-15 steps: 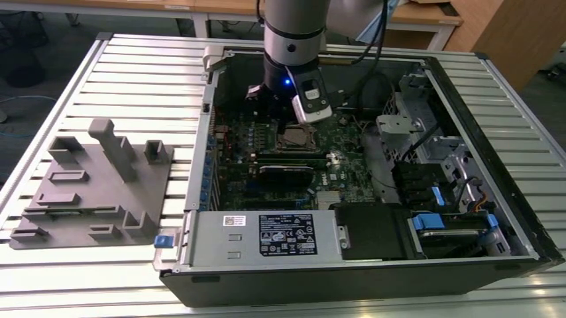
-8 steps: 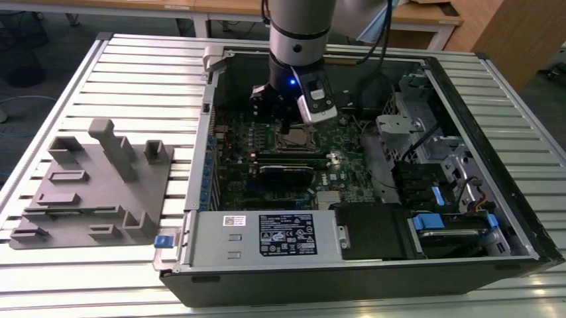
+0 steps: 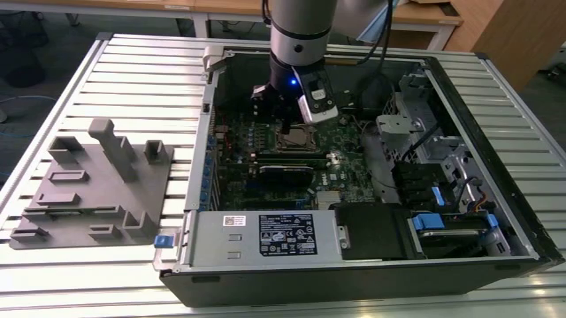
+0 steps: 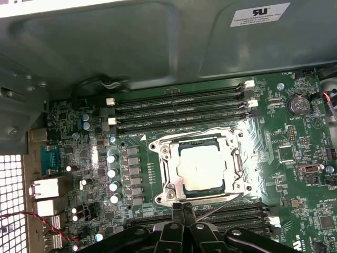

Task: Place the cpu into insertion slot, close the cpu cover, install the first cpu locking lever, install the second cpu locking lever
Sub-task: 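Install the second cpu locking lever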

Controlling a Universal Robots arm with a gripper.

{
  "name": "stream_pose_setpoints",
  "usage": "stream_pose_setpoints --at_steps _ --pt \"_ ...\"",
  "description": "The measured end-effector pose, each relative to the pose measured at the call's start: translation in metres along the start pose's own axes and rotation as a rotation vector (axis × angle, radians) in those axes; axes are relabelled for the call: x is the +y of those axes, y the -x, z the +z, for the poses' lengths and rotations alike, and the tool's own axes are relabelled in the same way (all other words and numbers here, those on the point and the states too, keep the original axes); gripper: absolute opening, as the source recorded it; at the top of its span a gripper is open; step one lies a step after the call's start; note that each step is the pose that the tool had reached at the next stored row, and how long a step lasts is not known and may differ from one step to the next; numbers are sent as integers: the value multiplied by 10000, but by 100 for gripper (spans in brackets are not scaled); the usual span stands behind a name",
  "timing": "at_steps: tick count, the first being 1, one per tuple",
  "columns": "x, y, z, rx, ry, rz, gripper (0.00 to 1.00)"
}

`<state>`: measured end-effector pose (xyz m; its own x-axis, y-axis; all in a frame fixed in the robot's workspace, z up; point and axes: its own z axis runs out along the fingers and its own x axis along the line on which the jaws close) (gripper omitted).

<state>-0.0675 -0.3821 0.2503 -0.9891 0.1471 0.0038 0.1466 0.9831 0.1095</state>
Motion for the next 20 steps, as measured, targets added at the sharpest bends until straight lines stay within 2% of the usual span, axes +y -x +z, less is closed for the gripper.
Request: stream_pose_setpoints --at_steps 3,13,20 --pt "1 7 0 1 0 -2 11" --pt "15 112 1 0 0 0 11" --pt "-51 122 6 0 0 0 11"
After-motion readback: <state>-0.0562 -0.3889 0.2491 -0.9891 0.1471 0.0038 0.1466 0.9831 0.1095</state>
